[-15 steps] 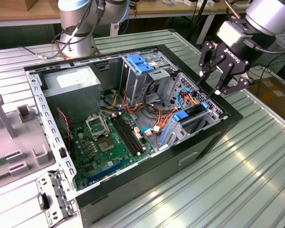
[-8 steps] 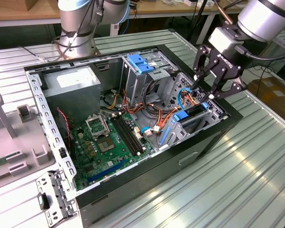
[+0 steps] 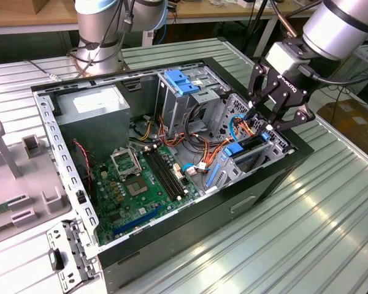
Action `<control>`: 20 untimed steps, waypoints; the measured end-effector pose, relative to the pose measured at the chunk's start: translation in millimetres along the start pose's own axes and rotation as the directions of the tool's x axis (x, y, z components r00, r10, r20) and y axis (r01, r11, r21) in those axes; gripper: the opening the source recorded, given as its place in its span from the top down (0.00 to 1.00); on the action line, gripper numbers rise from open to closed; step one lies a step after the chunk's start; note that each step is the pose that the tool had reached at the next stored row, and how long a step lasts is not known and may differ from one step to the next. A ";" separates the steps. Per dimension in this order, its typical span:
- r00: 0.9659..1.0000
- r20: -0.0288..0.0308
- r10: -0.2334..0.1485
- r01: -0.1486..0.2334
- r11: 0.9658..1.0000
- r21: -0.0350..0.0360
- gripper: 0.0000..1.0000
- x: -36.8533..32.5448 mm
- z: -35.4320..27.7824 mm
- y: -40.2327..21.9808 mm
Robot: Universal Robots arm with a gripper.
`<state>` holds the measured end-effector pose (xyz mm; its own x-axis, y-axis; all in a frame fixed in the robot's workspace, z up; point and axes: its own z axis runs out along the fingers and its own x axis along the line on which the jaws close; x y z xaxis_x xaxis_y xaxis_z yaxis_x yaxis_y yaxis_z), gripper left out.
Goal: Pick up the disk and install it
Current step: 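Insert the second disk wire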
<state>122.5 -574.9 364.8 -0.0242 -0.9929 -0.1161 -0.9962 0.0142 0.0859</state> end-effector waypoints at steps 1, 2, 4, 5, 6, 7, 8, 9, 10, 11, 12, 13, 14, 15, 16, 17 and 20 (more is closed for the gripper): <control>1.000 0.000 0.000 0.000 1.000 0.000 0.60 0.0 0.0 0.0; 1.000 0.000 0.000 0.000 1.000 0.000 0.60 0.1 0.1 0.0; 1.000 0.000 0.000 0.000 1.000 0.000 0.78 0.1 0.2 0.0; 1.000 0.000 0.000 0.000 1.000 0.000 0.78 0.1 0.3 0.0; 1.000 0.000 0.000 0.000 1.000 0.000 0.84 0.2 0.4 -0.1; 1.000 0.000 0.000 0.000 1.000 0.000 0.84 0.2 0.4 -0.1; 1.000 0.000 0.000 0.000 1.000 0.000 0.84 0.2 0.5 -0.1; 1.000 0.000 0.000 0.000 1.000 0.000 0.84 0.3 0.5 -0.1; 1.000 0.000 0.000 0.000 1.000 0.000 0.84 0.3 0.6 -0.1; 1.000 0.000 0.000 0.000 1.000 0.000 0.84 0.4 0.7 -0.1; 1.000 0.000 0.000 0.000 1.000 0.000 0.84 0.8 0.7 -0.1; 1.000 0.000 0.000 0.000 1.000 0.000 0.84 2.5 0.4 0.5; 1.000 0.000 0.000 0.000 1.000 0.000 0.84 4.3 0.3 0.9; 1.000 0.001 0.000 0.000 1.000 0.000 0.84 6.0 0.2 1.3; 1.000 0.001 0.000 0.000 1.000 0.000 0.84 8.2 0.3 2.2; 1.000 0.001 0.000 0.000 1.000 0.000 0.84 9.5 0.4 2.9; 1.000 0.002 0.000 0.000 1.000 0.000 0.84 12.4 1.5 4.0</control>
<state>118.0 -587.0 362.2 -0.0241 -0.9928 -0.1177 -0.9962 0.0140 0.0859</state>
